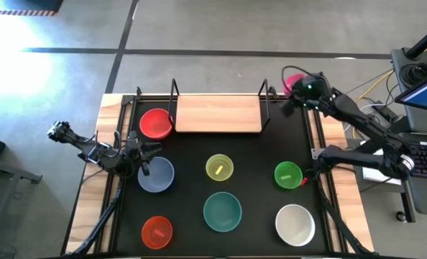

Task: Place and stack bowls onto a shelf
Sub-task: Put the light pink bowl on the shelf

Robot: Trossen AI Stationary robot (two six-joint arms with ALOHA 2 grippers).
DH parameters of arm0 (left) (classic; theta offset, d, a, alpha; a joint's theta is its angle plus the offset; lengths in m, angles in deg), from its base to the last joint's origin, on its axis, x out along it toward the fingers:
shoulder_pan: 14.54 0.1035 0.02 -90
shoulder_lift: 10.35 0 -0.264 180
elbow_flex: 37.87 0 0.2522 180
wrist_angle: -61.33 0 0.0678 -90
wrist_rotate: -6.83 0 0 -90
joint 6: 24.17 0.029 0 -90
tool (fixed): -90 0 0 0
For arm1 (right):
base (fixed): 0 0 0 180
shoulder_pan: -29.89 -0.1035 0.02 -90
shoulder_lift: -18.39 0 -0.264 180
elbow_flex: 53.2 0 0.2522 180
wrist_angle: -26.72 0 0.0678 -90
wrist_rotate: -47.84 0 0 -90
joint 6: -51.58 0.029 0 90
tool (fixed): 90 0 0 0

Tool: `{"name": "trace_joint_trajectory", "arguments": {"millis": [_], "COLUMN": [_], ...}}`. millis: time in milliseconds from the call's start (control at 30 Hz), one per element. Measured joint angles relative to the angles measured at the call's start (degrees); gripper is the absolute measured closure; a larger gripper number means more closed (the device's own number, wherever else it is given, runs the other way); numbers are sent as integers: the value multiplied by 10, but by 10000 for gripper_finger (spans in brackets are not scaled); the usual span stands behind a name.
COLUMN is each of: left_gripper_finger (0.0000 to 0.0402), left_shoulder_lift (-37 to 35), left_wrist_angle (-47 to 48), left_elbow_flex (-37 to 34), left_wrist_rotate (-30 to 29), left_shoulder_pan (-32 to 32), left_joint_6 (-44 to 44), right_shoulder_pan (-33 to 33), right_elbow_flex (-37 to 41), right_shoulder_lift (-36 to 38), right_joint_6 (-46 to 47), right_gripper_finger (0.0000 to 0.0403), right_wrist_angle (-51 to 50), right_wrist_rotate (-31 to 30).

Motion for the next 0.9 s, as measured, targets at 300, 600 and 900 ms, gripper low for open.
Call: {"name": "trace_joint_trajectory", "arguments": {"millis": [300,600,900], "left_gripper_finger": [297,297,297], "left_shoulder_lift": [0,0,0], "left_wrist_angle": [0,0,0], "left_elbow_flex": [0,0,0], "left_wrist_rotate": [0,0,0], "left_shoulder_pan": [0,0,0], "left_joint_6": [0,0,0], "right_shoulder_pan": [-78,-152,-188], "right_elbow_flex": [0,0,0], "right_shoulder_lift": [7,-43,-119], "right_joint_6": [63,66,55], "right_gripper_finger": [394,394,394], "right_wrist_angle": [131,156,196], "right_wrist_rotate": [138,137,136]}}
